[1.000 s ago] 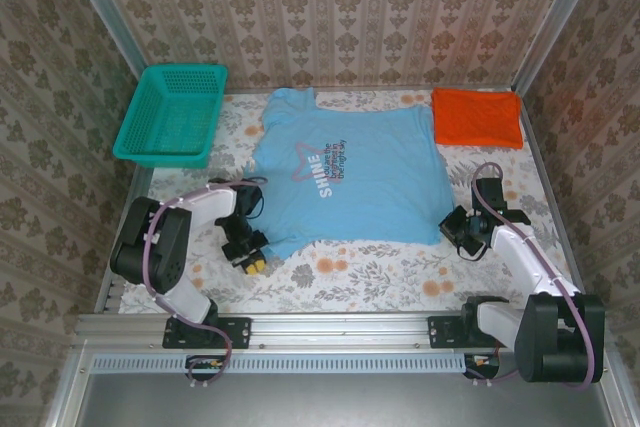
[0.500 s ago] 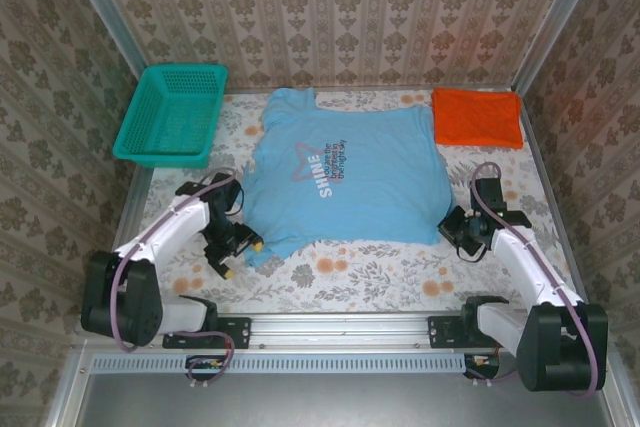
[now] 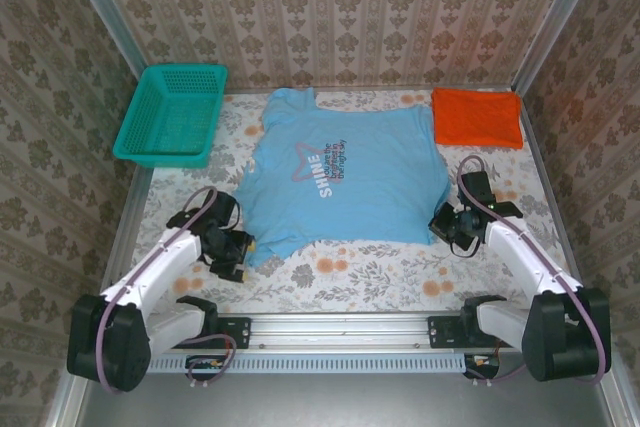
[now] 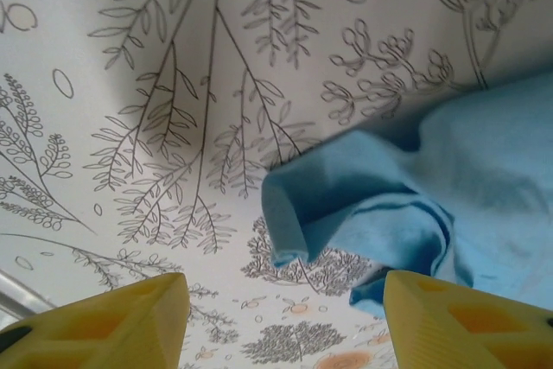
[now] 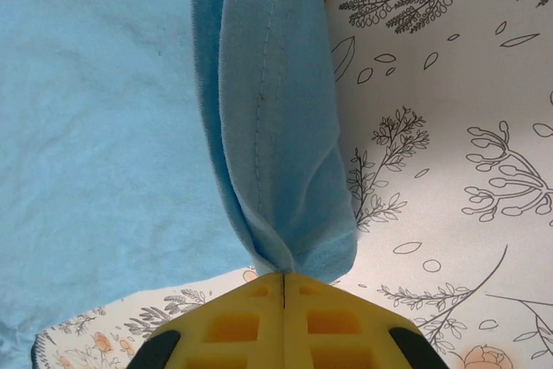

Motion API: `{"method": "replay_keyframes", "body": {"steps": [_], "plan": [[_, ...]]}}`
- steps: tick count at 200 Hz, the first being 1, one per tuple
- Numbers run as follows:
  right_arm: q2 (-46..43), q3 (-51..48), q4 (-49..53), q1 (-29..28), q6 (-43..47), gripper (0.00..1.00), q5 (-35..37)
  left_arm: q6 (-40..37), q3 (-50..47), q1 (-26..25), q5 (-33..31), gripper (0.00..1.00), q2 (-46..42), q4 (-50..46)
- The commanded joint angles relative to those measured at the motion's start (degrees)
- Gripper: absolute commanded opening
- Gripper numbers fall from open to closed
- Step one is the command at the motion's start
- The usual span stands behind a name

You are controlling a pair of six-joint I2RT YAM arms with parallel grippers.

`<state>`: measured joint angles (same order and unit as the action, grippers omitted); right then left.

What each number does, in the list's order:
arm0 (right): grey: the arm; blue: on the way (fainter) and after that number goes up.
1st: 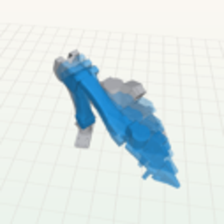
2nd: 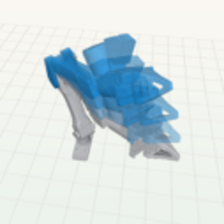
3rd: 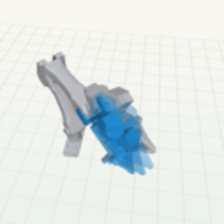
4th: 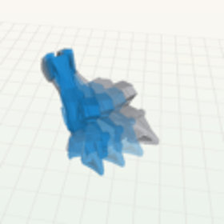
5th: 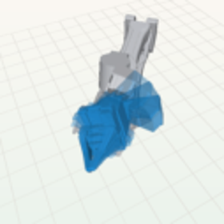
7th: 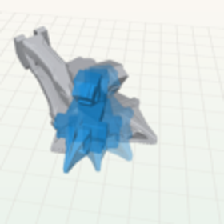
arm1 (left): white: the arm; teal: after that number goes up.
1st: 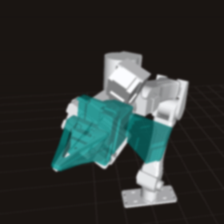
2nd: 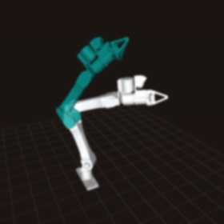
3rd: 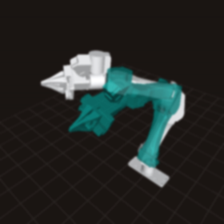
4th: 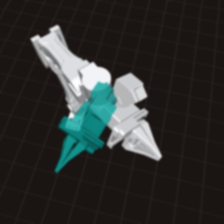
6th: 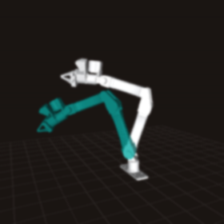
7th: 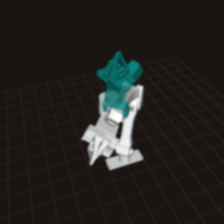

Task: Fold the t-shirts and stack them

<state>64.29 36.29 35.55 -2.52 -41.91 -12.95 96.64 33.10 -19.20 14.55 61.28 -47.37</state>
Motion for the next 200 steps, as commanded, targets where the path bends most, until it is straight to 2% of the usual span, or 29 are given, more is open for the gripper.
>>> {"method": "replay_keyframes", "body": {"steps": [1,18,62,99,131,156,174,195,200], "plan": [[0.8,1.4,1.4,-0.3,1.4,0.0,-1.4,5.2,-1.9,-0.4,-1.3,0.59,0.8,1.1],[0.8,1.2,1.3,-0.3,1.3,0.0,-1.4,5.5,-2.5,-0.4,-0.9,0.55,1.6,2.5],[0.8,0.9,1.2,-0.3,1.2,0.0,-1.2,3.9,-2.2,0.0,-1.0,0.32,3.9,4.4],[0.3,1.1,2.0,-0.2,1.6,0.0,-0.9,1.0,-1.5,0.7,-0.5,0.0,5.4,4.5],[1.7,1.9,2.8,1.8,1.7,0.0,-1.0,-7.7,5.2,3.5,-2.0,0.0,7.6,-0.3],[7.3,7.8,2.0,4.0,0.6,0.0,-2.2,-19.0,18.8,7.6,-3.1,0.0,14.8,-4.4],[13.7,17.5,1.0,5.0,-0.7,0.0,-3.1,-28.5,34.6,9.8,-2.7,0.0,24.4,-6.2],[24.3,36.3,2.5,6.0,-2.1,0.0,-4.2,-39.8,64.1,10.6,-1.1,0.0,39.9,-12.2],[27.2,42.2,3.8,6.2,-2.1,0.0,-4.2,-42.6,74.2,10.6,-0.6,0.0,44.2,-14.3]]}}
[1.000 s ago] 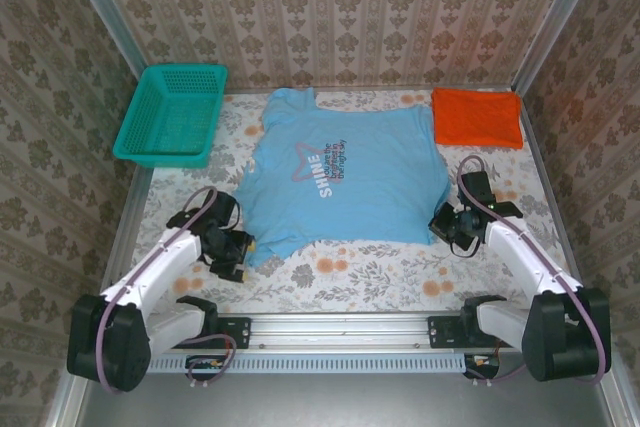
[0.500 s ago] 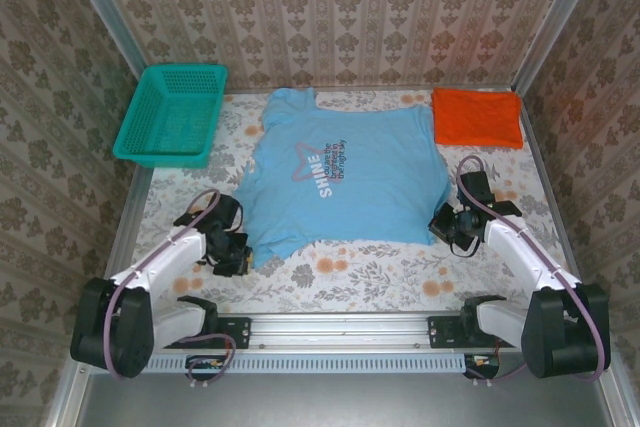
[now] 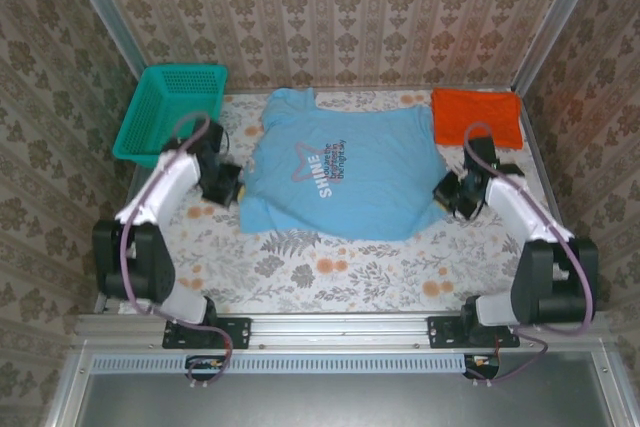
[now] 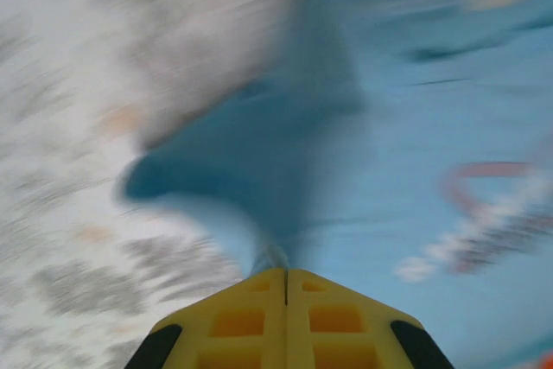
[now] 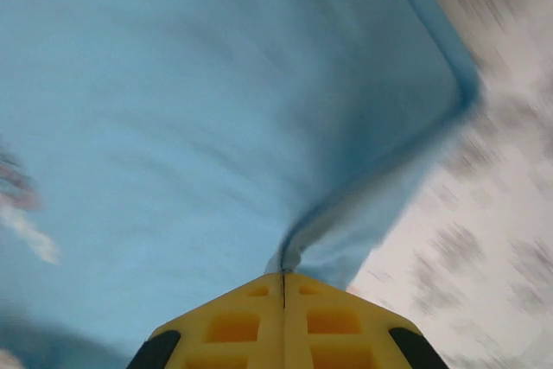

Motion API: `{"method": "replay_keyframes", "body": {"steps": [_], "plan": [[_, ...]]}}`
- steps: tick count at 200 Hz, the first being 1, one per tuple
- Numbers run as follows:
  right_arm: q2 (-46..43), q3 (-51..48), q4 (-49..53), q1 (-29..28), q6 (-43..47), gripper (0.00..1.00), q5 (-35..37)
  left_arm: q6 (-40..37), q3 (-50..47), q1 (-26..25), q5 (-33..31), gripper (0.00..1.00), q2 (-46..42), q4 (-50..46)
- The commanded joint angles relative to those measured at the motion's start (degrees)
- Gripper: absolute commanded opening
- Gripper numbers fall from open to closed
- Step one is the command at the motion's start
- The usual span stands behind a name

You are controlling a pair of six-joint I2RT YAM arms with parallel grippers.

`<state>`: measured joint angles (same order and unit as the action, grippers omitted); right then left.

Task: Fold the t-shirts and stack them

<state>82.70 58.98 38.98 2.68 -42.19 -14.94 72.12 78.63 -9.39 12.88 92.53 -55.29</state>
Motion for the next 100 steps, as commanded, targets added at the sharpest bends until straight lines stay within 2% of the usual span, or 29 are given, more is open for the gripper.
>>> {"method": "replay_keyframes", "body": {"steps": [1,11,18,25,30,36,40,51,57,69,76,85,100], "plan": [[9.2,20.7,0.6,1.1,-1.8,0.0,-2.2,-18.7,29.6,0.8,1.2,0.0,13.8,-7.2],[14.3,33.4,3.8,1.4,-1.7,0.0,-2.1,-23.7,52.6,0.9,2.4,0.0,23.8,-14.1],[17.7,43.4,6.2,1.7,-1.5,0.0,-2.4,-25.7,74.5,1.1,2.7,0.0,32.2,-20.2],[21.2,53.6,9.0,1.9,-1.0,0.0,-2.8,-25.2,95.0,1.9,3.8,0.0,40.2,-24.1],[23.5,61.5,11.5,2.1,-0.2,0.0,-2.5,-23.5,103.1,3.0,6.4,0.0,43.4,-23.3],[26.0,71.2,15.1,2.3,0.7,0.0,-1.4,-21.0,95.4,4.7,12.2,0.0,40.1,-14.1],[28.1,77.3,17.6,2.4,1.2,0.0,-0.9,-19.6,86.9,5.5,14.6,0.0,35.7,-6.8],[32.9,93.8,23.2,2.9,2.8,0.0,-1.9,-19.5,69.5,6.5,14.4,0.0,24.6,9.2],[36.0,103.7,27.4,3.1,3.6,0.0,-2.2,-21.6,64.9,6.7,13.4,0.0,20.3,14.3],[42.3,122.7,36.7,3.3,5.2,0.0,-2.6,-25.8,63.7,6.8,13.7,0.0,16.2,15.5],[39.4,118.5,37.4,3.5,6.3,0.0,-4.9,-27.8,63.8,7.0,16.4,0.0,14.9,15.3],[36.5,114.6,40.3,2.7,9.4,0.0,-3.4,-30.5,63.9,6.9,18.1,0.0,13.3,13.9],[37.6,119.5,49.4,-0.1,17.6,0.0,1.9,-34.3,57.7,6.9,17.8,0.0,8.3,10.2]]}}
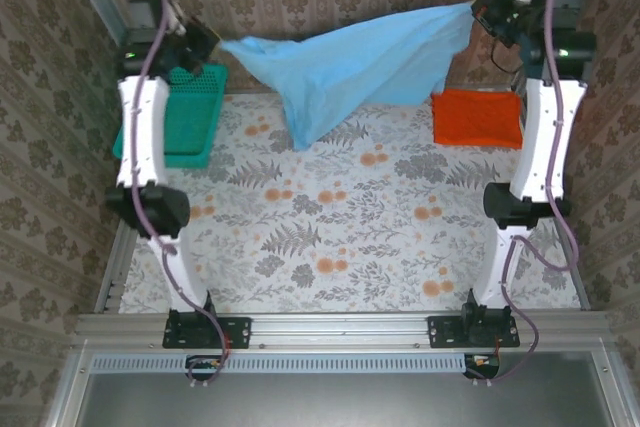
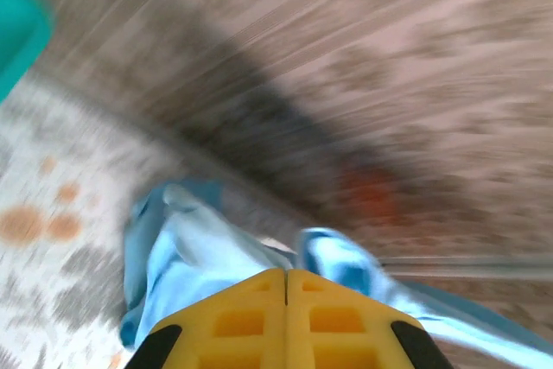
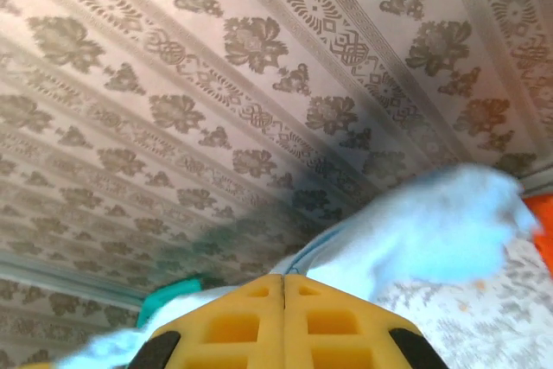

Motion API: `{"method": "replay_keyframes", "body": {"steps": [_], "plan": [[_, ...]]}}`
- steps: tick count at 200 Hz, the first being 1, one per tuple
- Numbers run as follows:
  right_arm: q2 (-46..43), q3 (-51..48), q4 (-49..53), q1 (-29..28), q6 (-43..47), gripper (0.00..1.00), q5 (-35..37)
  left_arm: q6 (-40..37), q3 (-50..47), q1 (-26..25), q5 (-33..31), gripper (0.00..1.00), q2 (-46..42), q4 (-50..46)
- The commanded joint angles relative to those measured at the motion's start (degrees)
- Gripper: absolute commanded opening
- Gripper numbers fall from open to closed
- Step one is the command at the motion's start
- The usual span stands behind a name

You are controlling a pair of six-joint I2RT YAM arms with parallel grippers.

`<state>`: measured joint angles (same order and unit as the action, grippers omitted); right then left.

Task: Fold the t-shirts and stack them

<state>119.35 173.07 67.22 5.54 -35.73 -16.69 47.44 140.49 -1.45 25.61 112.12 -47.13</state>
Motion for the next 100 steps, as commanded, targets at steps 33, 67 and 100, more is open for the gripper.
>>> {"method": "replay_keyframes", "body": {"steps": [33,67,100], "plan": [[3.3,9.4,33.3,-3.1,15.1,0.0,3.8,-11.0,-31.6,-0.8,0.9,0.0,-25.5,9.6],[1.7,5.9,35.9,-1.6,15.7,0.0,2.0,-12.5,-37.4,-1.3,2.0,0.0,-27.4,6.9],[-6.6,-11.2,35.9,-0.4,16.3,0.0,1.1,-15.1,-43.5,-1.4,0.9,0.0,-30.7,3.0]]}}
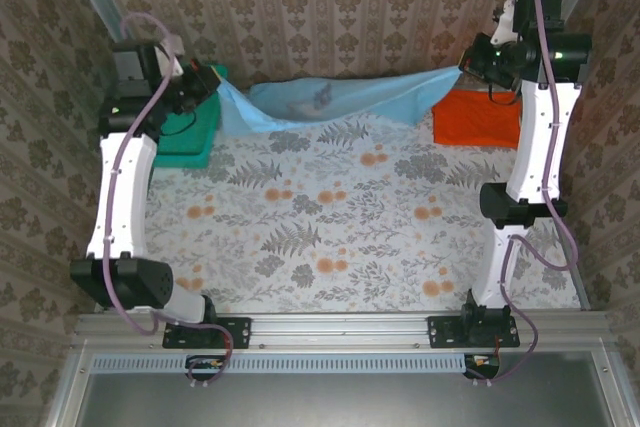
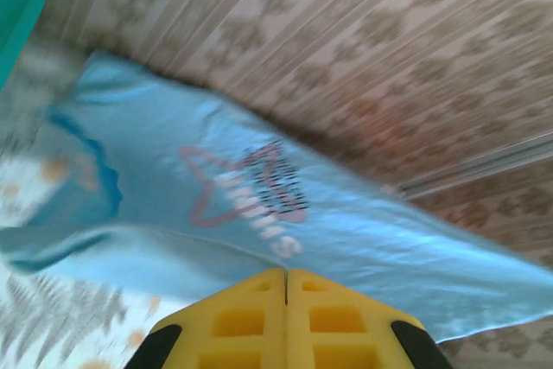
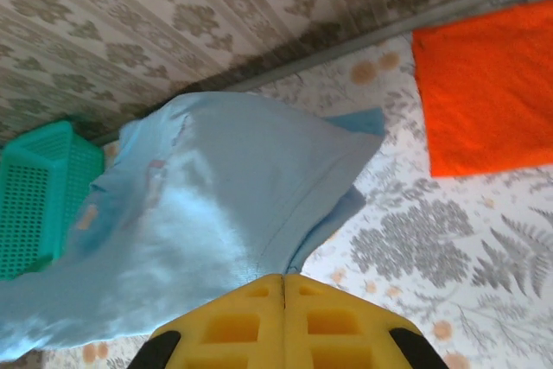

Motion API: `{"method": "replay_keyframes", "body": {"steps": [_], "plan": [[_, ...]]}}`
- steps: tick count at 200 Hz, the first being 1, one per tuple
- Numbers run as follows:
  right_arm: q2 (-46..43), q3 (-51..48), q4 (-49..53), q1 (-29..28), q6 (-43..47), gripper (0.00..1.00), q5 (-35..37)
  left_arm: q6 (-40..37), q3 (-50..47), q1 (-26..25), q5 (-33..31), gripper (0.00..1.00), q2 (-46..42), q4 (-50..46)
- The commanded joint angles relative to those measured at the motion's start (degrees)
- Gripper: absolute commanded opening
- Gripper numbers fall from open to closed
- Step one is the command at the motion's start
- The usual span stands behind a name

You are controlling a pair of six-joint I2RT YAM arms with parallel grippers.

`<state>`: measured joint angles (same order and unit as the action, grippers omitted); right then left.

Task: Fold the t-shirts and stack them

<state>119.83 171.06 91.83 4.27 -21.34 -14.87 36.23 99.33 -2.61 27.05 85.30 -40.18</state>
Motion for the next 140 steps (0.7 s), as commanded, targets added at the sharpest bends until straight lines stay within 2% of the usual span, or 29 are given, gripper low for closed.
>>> {"method": "replay_keyframes", "body": {"steps": [1,20,36,51,64,78,89,102,113,128,140], "plan": [[-7.5,-9.8,11.3,0.9,2.0,0.0,-0.9,-3.9,-2.4,-0.2,-0.5,0.0,-4.1,-4.0],[-14.5,-21.5,11.1,0.3,1.8,0.0,0.2,-5.0,-7.4,-0.1,-1.6,0.0,-7.5,-6.4],[-22.3,-36.4,7.0,0.0,1.1,0.0,2.3,-4.9,-11.5,-0.1,-1.9,0.0,-10.8,-7.6],[-34.7,-58.2,-5.4,0.4,-2.5,0.0,0.1,-3.9,-14.8,0.0,-2.8,0.0,-13.1,-8.5],[-45.3,-76.4,-17.1,1.1,-7.8,0.0,-5.3,-2.7,-17.4,0.2,-2.9,0.0,-14.9,-8.1],[-51.2,-91.3,-26.4,1.2,-12.8,0.0,-8.3,-1.6,-19.8,0.4,-3.6,0.0,-15.6,-7.9],[-52.5,-99.2,-31.8,1.2,-15.2,0.0,-10.1,-0.1,-21.3,0.7,-4.6,0.0,-14.9,-8.0],[-51.5,-104.2,-37.8,1.1,-17.6,0.0,-11.4,1.1,-21.1,0.9,-4.3,0.0,-12.1,-7.6],[-48.9,-104.8,-41.2,1.3,-18.8,0.0,-10.9,1.8,-18.2,1.0,-4.8,0.0,-8.2,-7.9],[-42.8,-99.1,-43.2,1.3,-17.9,0.0,-10.8,3.1,-11.7,1.1,-4.4,0.0,-1.9,-7.9],[-36.8,-90.1,-42.0,1.3,-16.0,0.0,-9.5,3.7,-4.4,1.0,-3.1,0.0,2.9,-6.1]]}}
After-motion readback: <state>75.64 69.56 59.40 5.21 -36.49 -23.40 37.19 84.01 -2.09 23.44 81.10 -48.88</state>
